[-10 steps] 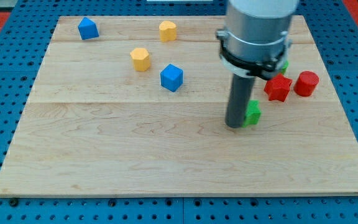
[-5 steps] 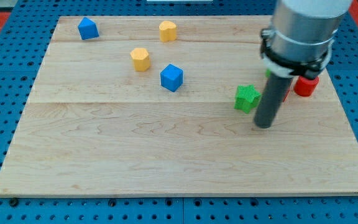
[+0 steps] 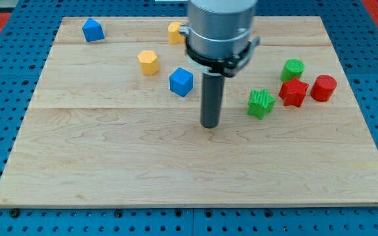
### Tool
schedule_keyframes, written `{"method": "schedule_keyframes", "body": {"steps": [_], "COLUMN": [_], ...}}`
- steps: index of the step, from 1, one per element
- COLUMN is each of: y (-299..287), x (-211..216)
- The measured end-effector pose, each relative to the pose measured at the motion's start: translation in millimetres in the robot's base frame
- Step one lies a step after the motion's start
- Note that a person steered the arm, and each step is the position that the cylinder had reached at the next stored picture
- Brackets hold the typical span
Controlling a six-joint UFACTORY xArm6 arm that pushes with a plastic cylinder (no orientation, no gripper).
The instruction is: Move blue cube along with yellow hexagon towards blue triangle
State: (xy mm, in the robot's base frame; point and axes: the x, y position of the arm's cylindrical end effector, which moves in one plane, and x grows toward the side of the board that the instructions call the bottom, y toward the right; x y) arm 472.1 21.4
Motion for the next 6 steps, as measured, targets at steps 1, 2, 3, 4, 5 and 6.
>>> {"method": "schedule_keyframes", "body": {"steps": [1,2,3,4,5,6], "y": [-15.0,-26.9,-19.2,-84.1,-82.4,-99.9], "x": [-29.6,-71.5,-104.8,-122.1,-153.9,-169.3]}}
